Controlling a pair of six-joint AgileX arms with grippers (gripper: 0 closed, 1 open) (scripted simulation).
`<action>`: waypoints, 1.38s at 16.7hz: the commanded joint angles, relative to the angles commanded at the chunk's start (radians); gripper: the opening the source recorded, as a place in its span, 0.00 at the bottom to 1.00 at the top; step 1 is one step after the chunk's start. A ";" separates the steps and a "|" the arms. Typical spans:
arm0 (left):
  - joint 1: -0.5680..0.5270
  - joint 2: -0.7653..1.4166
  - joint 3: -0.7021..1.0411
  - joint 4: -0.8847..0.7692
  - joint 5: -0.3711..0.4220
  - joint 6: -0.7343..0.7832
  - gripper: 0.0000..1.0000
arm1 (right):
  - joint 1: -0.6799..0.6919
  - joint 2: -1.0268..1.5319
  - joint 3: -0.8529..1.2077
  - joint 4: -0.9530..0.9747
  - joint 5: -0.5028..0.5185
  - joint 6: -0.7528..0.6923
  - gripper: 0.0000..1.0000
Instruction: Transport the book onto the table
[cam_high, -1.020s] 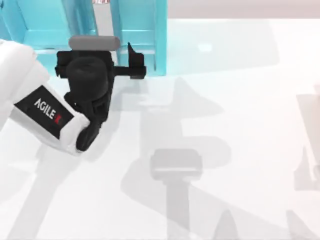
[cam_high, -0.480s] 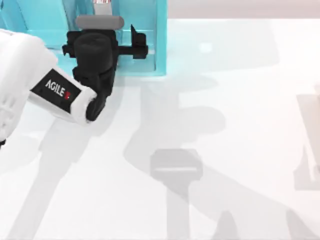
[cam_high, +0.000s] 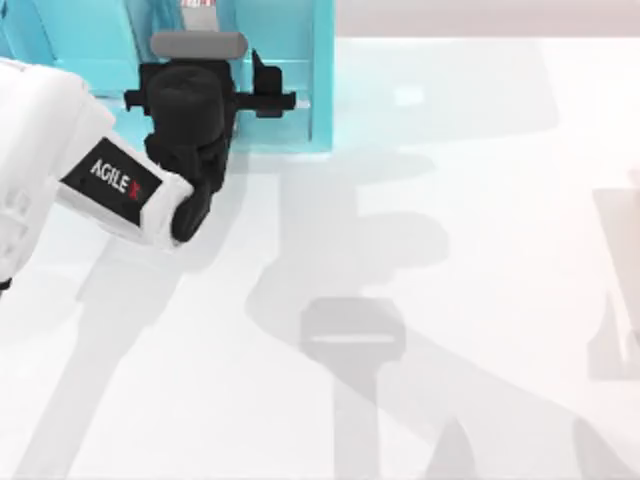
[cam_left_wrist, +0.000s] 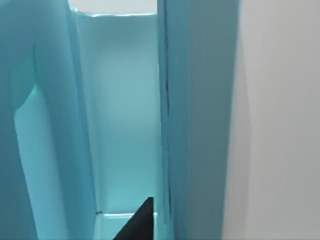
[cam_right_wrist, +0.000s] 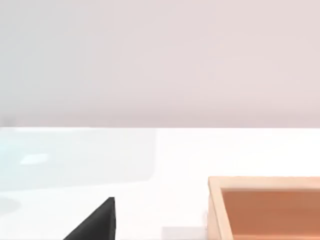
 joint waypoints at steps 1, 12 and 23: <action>0.000 0.000 0.000 0.000 0.000 0.000 0.55 | 0.000 0.000 0.000 0.000 0.000 0.000 1.00; 0.000 0.000 0.000 0.000 0.000 0.000 0.00 | 0.000 0.000 0.000 0.000 0.000 0.000 1.00; -0.044 -0.168 -0.066 -0.093 -0.046 -0.010 0.00 | 0.000 0.000 0.000 0.000 0.000 0.000 1.00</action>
